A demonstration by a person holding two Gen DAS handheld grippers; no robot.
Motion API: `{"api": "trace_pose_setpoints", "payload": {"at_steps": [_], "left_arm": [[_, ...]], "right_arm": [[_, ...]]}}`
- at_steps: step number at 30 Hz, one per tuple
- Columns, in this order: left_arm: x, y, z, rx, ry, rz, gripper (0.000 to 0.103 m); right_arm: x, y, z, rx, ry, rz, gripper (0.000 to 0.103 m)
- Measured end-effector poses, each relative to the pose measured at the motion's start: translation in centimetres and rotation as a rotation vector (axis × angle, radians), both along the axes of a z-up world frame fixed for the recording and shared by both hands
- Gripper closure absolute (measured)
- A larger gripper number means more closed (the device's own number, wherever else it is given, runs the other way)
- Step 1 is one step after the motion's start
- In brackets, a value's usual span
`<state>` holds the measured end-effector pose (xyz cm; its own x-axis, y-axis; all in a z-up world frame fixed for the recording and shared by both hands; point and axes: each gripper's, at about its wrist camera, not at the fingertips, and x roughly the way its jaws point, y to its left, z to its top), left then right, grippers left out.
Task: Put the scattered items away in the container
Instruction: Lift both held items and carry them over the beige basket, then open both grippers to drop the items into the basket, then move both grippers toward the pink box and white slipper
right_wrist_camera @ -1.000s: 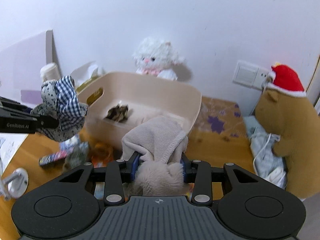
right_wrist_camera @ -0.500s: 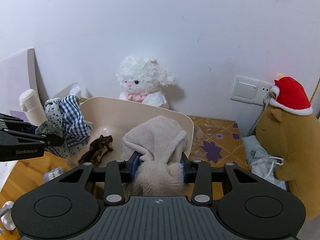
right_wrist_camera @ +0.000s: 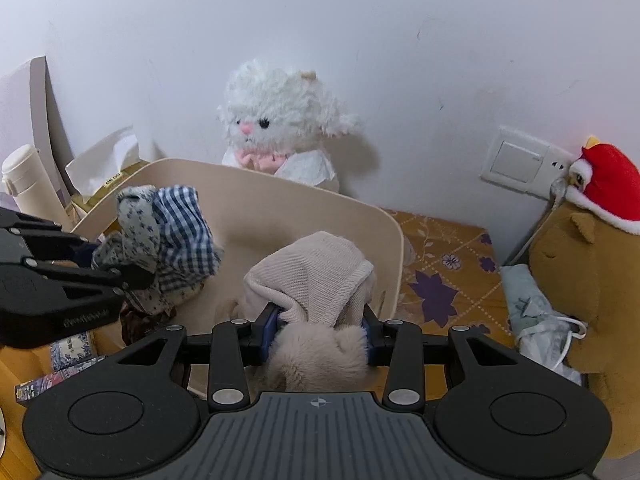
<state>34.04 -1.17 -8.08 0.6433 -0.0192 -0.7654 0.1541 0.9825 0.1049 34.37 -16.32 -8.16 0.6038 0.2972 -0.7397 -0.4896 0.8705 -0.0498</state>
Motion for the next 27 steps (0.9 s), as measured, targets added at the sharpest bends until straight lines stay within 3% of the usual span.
{"api": "trace_pose_setpoints", "payload": {"at_steps": [2, 5, 9, 11, 14, 18, 23, 27], "left_arm": [[0.3, -0.1, -0.5, -0.013, 0.031, -0.006, 0.080], [0.4, -0.1, -0.9, -0.022, 0.060, -0.009, 0.079], [0.4, -0.1, -1.1, -0.028, 0.080, -0.008, 0.073], [0.2, 0.1, -1.0, -0.034, 0.084, 0.004, 0.062], [-0.2, 0.4, -0.5, -0.033, 0.067, 0.033, 0.036], [-1.1, 1.2, 0.6, -0.033, 0.032, 0.062, 0.027], [-3.0, 2.8, 2.1, -0.044, 0.003, 0.096, 0.022], [-5.2, 4.5, 3.0, -0.053, -0.013, 0.133, 0.020]], "right_arm": [[0.1, 0.4, -0.3, -0.020, 0.002, 0.006, 0.062], [0.1, 0.6, -0.6, -0.024, 0.010, 0.012, 0.051], [-0.1, 0.4, -0.4, -0.010, 0.002, 0.002, 0.046], [-0.2, 0.1, -0.2, -0.001, -0.009, -0.002, 0.035], [-0.7, -0.3, 0.3, 0.008, -0.034, -0.020, 0.000], [-1.5, -1.1, 0.8, 0.036, -0.001, -0.022, 0.000], [-2.1, -2.4, 0.6, 0.059, 0.126, -0.082, 0.000], [-3.1, -4.2, 0.5, 0.125, 0.156, -0.122, 0.000]]}}
